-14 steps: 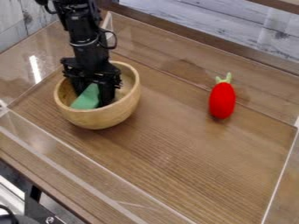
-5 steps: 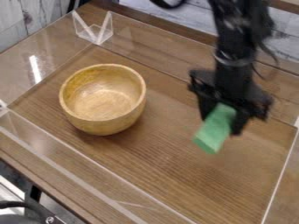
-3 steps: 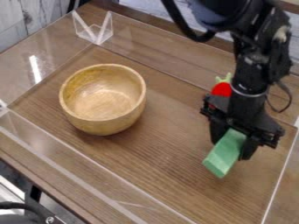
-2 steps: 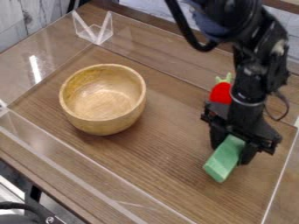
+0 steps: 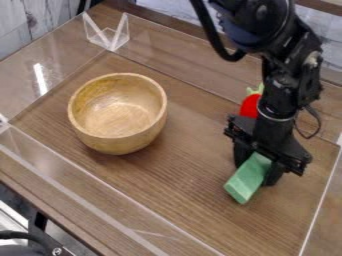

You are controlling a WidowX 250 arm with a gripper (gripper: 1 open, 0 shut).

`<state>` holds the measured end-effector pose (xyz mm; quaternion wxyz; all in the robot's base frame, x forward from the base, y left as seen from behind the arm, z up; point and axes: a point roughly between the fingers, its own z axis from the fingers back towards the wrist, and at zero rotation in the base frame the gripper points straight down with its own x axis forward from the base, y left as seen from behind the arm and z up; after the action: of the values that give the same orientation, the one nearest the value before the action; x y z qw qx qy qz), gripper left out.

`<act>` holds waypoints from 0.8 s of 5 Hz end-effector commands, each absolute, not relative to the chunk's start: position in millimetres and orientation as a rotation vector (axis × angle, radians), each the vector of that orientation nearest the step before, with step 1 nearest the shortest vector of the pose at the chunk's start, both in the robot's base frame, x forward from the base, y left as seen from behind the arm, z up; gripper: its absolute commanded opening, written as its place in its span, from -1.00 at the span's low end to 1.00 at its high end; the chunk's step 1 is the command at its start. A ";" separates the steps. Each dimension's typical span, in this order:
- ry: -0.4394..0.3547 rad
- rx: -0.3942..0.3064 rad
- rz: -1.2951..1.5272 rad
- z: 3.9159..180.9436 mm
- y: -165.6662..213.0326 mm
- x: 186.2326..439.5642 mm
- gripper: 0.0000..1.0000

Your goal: Remove the green object from the brown bowl and put it on the table

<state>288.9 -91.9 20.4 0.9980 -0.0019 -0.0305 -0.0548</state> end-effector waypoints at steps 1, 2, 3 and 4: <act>-0.110 -0.009 -0.128 39.8 -84.6 302.8 -1.00; -0.118 -0.007 -0.114 47.3 -84.3 301.4 -1.00; -0.124 -0.006 -0.092 52.8 -85.8 299.9 -1.00; -0.126 -0.008 -0.102 55.2 -73.8 298.5 -1.00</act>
<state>293.4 -73.2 39.5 0.9980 0.0008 -0.0362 -0.0512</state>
